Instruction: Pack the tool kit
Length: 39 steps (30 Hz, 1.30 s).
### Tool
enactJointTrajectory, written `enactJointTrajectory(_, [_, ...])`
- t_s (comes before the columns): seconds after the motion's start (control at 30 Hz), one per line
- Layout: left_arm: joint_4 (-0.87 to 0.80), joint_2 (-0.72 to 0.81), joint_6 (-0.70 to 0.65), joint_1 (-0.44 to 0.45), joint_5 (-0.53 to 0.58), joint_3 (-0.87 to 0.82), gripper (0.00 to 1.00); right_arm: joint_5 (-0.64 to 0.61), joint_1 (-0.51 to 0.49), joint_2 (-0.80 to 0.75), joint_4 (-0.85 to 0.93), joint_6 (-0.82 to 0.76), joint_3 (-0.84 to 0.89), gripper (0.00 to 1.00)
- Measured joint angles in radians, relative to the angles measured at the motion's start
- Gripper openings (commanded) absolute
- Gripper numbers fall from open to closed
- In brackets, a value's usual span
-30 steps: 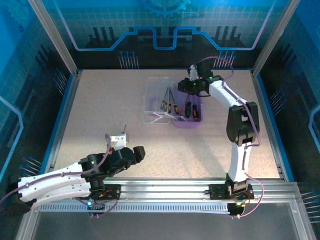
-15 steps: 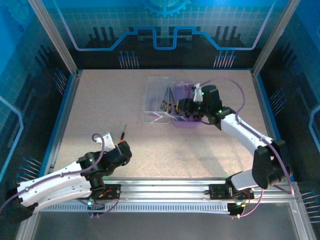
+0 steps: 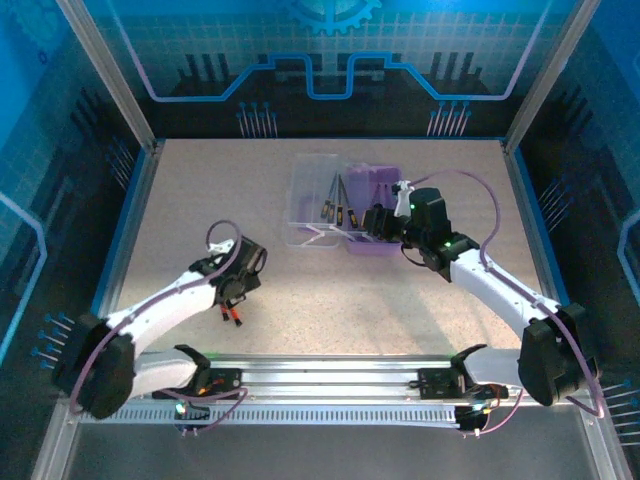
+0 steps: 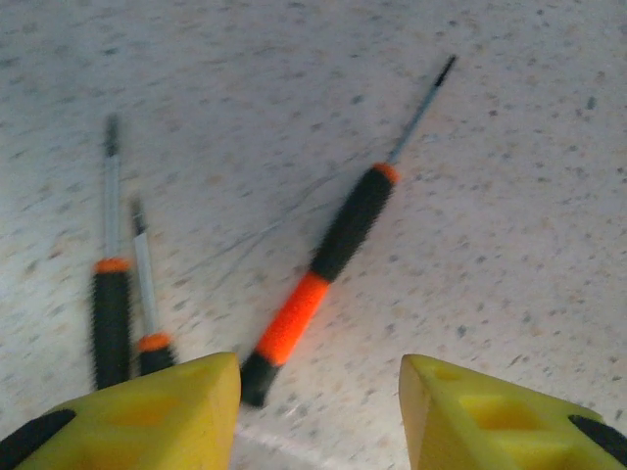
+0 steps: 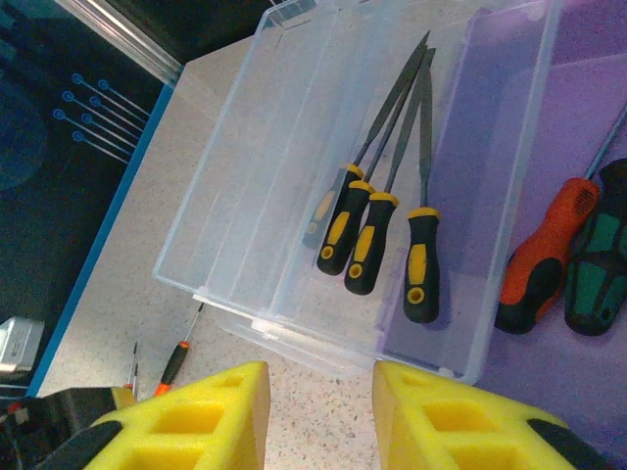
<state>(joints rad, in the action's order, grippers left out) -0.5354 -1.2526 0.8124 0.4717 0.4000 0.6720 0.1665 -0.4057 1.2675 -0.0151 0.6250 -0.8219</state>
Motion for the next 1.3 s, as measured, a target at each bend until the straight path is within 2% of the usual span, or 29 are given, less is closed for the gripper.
enactJointTrajectory(0.17, [0.018, -0.138, -0.064, -0.019, -0.012, 0.099, 0.48, -0.014, 0.001, -0.033, -0.003, 0.000, 0.024, 0.36])
enactJointTrajectory(0.63, [0.086, -0.244, -0.108, -0.101, -0.063, 0.077, 0.46, -0.028, 0.001, -0.059, -0.013, 0.000, 0.025, 0.39])
enactJointTrajectory(0.73, [0.101, -0.274, -0.109, -0.108, -0.082, 0.068, 0.41, -0.028, 0.002, -0.059, -0.016, 0.000, 0.027, 0.39])
enactJointTrajectory(0.97, [0.086, -0.281, -0.135, -0.114, -0.077, 0.071, 0.20, -0.029, 0.003, -0.059, -0.016, 0.000, 0.033, 0.39])
enactJointTrajectory(1.13, [0.063, -0.299, -0.142, -0.113, -0.079, 0.094, 0.15, -0.029, 0.003, -0.059, -0.016, 0.000, 0.034, 0.39])
enactJointTrajectory(1.3, [0.061, -0.300, -0.156, -0.091, -0.072, 0.100, 0.02, -0.029, 0.003, -0.059, -0.016, 0.000, 0.037, 0.39])
